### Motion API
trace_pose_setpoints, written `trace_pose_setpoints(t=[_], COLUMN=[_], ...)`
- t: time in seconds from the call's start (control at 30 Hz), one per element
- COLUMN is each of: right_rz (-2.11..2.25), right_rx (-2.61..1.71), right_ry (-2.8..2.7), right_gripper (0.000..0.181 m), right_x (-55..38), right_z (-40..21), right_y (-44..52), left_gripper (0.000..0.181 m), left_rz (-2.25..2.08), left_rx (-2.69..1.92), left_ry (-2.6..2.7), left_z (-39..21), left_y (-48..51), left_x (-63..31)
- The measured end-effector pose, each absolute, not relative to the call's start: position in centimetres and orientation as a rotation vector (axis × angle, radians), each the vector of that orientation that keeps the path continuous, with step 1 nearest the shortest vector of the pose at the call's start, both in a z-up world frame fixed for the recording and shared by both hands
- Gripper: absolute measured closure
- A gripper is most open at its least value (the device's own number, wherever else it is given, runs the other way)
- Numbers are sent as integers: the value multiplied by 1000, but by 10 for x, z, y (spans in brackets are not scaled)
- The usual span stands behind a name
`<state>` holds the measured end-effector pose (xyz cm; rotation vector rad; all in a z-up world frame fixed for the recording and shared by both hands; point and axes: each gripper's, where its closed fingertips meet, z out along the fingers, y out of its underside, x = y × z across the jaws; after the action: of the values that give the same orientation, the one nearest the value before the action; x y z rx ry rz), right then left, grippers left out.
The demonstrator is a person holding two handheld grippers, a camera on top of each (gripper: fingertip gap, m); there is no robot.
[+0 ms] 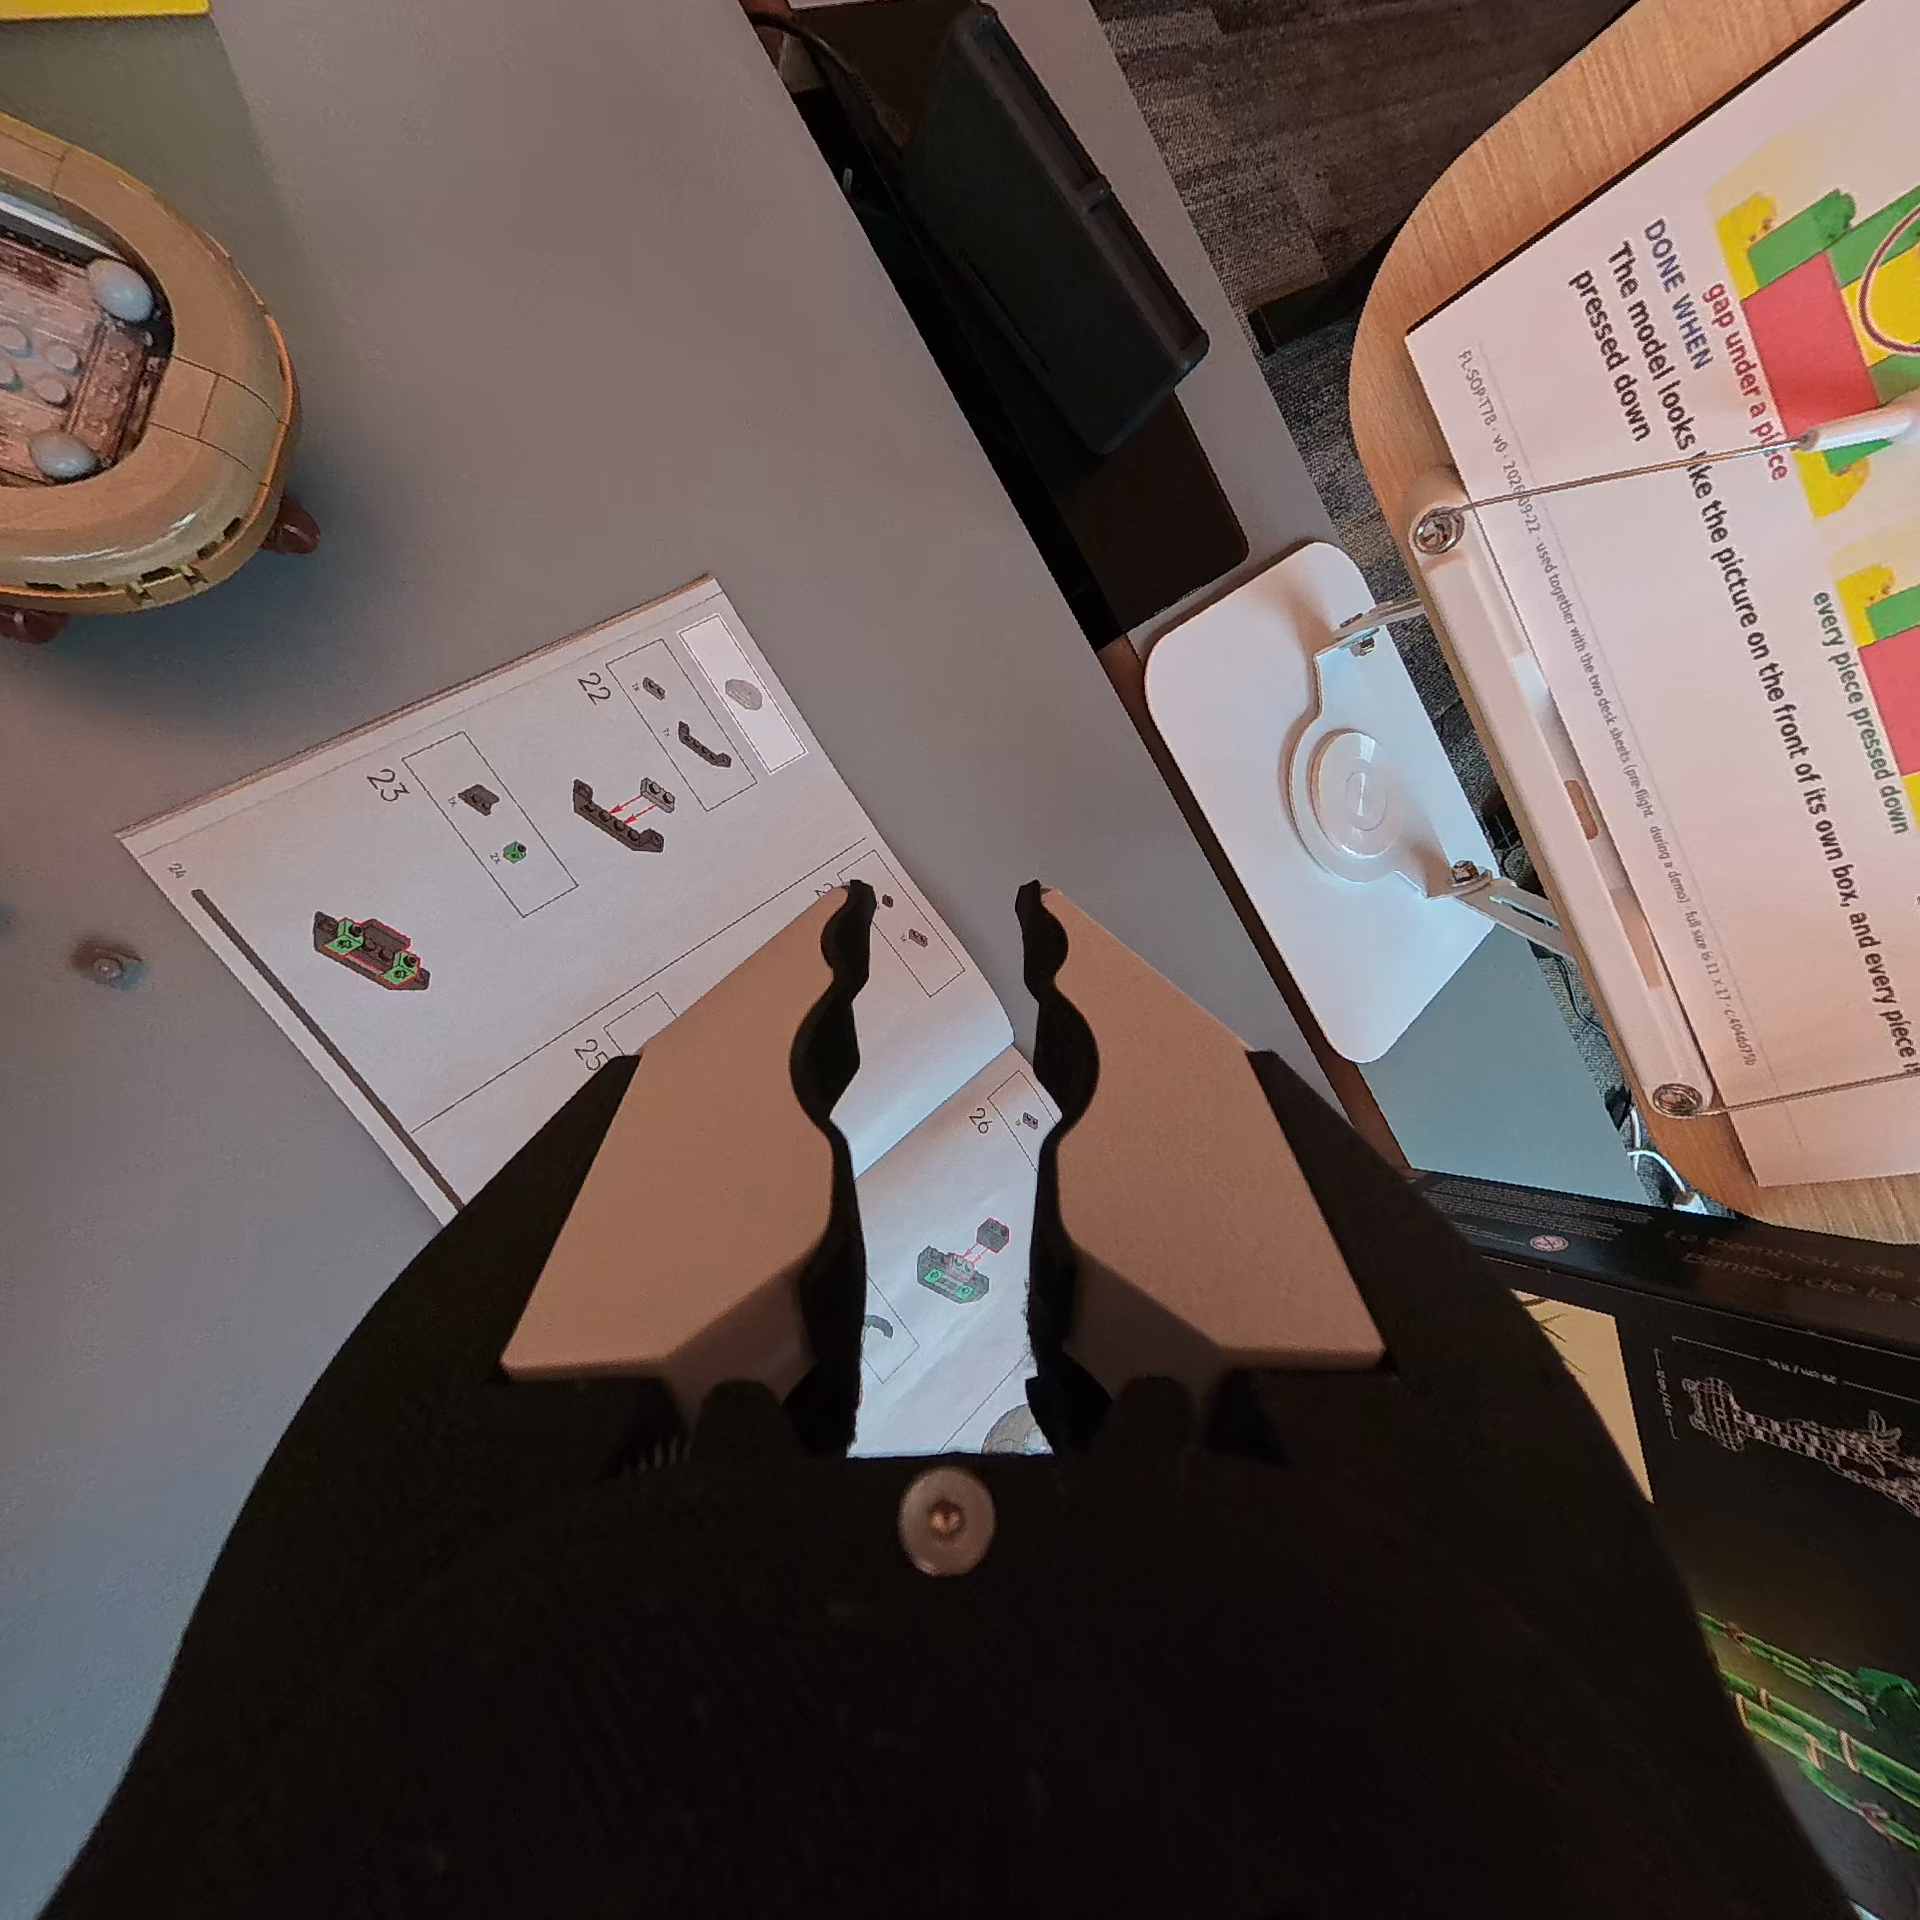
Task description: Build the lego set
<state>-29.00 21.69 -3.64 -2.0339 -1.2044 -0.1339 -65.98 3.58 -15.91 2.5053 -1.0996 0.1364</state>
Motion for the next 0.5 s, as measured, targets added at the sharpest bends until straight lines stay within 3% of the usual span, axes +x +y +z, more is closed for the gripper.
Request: trace_pose_setpoints(t=[0.1, 0.33, 0.37, 0.43, 0.5], right_rz=[-124, -84, -80, -73, -72], right_rx=[-2030, -2004, -1998, -1985, -1975], right_ry=[-1200, -1189, -1189, -1187, -1194], right_gripper=[153, 153, 153, 153, 153], right_x=[-289, -292, -293, -295, -298], right_z=[-35, -30, -28, -25, -23], right_y=[217, 216, 215, 214, 213], left_gripper=[178, 172, 169, 127, 122], left_rz=[295, 800, 875, 975, 936], left_rx=[2608, 3199, 3300, 3493, 3551], left_ry=[-1157, -1551, -1630, -1721, -1761], left_z=[-140, -50, -40, -38, -61], left_y=[40, 79, 83, 87, 86], left_x=[-656, -634, -630, -627, -626])
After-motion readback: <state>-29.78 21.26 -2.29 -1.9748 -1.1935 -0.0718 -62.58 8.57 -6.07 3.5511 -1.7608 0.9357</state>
